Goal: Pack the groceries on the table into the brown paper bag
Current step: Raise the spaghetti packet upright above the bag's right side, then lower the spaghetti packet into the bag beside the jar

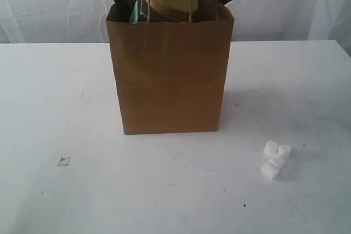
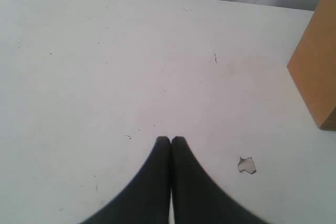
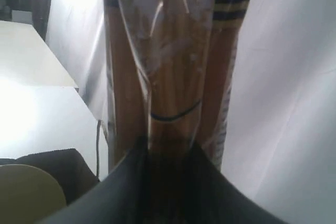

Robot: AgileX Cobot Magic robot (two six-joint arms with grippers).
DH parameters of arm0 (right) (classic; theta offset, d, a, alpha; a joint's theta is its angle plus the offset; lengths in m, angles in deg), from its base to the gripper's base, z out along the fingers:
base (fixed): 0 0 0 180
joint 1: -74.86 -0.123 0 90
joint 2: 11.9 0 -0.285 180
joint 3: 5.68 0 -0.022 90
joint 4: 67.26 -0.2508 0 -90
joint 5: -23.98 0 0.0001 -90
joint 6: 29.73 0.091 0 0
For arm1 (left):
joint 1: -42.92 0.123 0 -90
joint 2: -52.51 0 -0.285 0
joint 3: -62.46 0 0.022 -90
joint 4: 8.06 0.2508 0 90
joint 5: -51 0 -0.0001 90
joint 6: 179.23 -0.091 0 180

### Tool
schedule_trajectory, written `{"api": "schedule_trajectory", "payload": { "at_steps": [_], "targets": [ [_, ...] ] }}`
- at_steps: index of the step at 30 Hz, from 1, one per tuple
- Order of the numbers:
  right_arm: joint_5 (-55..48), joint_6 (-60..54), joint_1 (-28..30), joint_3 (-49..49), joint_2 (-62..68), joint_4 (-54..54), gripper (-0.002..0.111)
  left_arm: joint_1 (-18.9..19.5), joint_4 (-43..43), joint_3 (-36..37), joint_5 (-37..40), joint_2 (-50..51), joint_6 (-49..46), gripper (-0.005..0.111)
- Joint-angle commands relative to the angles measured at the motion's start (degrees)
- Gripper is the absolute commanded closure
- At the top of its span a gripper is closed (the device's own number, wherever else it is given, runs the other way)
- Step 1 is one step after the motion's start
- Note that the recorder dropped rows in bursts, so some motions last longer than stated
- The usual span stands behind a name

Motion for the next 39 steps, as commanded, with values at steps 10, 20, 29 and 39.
{"api": "schedule_trajectory", "payload": {
  "at_steps": [10, 20, 29, 39],
  "targets": [
    [-6.68, 4.41, 3.20, 10.09, 2.68, -5.07, 0.108, -0.36, 0.68, 0.23, 0.22, -0.42, 0.34, 0.107],
    [-9.13, 5.39, 3.20, 10.34, 2.68, -5.07, 0.108, -0.36, 0.68, 0.23, 0.22, -0.42, 0.34, 0.107],
    [-9.13, 5.39, -1.34, 10.48, 2.68, -5.07, 0.108, -0.36, 0.68, 0.23, 0.22, -0.42, 0.34, 0.107],
    [-9.13, 6.69, -1.71, 10.48, 2.68, -5.07, 0.108, -0.36, 0.68, 0.23, 0.22, -0.42, 0.34, 0.107]
  ]
}}
